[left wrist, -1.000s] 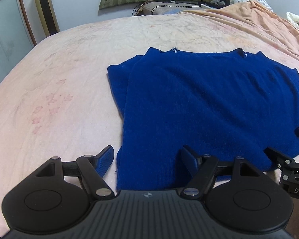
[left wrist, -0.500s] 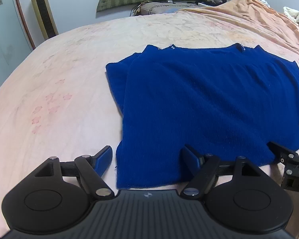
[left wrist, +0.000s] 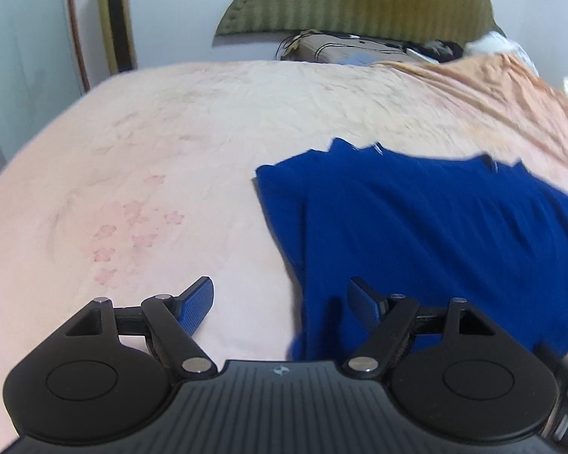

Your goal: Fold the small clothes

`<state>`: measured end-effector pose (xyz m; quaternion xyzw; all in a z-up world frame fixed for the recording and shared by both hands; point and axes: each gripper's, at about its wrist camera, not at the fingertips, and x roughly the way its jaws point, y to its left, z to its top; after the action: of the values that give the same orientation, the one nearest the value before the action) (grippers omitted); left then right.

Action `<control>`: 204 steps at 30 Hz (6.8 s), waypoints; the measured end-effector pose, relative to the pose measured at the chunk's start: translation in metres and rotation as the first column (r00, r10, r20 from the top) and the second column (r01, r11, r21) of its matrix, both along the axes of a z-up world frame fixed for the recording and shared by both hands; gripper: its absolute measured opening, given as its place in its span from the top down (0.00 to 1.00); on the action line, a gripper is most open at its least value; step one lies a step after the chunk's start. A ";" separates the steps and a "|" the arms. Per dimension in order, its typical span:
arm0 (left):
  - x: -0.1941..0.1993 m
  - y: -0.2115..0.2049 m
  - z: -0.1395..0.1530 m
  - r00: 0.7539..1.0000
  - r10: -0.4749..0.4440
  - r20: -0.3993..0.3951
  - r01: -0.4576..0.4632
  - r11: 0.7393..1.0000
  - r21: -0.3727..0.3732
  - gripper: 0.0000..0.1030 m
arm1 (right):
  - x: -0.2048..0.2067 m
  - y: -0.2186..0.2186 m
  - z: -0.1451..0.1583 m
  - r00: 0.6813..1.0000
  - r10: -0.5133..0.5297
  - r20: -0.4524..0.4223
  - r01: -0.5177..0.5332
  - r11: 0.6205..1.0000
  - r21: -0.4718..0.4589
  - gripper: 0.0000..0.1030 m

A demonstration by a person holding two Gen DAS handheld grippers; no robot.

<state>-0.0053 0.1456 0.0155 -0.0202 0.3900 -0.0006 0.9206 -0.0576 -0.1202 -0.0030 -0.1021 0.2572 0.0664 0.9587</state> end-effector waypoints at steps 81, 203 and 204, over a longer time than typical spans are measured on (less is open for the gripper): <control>0.118 0.085 -0.035 0.963 -0.232 -0.134 0.122 0.824 -0.553 0.15 | -0.020 0.149 -0.015 0.966 0.258 0.001 -0.236 0.886 -0.399 0.19; 0.040 -0.134 -0.035 0.869 -0.487 -0.090 0.340 0.718 -0.608 0.90 | -0.018 -0.219 -0.046 0.905 -0.255 -0.341 0.420 0.404 0.812 0.86; 0.035 -0.129 -0.031 0.867 -0.491 -0.087 0.353 0.727 -0.589 0.90 | -0.023 -0.216 -0.046 0.908 -0.239 -0.345 0.416 0.396 0.819 0.86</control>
<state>0.0300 0.0162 -0.0153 -0.1960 0.4738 -0.3220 0.7959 -0.0802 -0.3364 -0.0488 0.4632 0.2822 0.0071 0.8401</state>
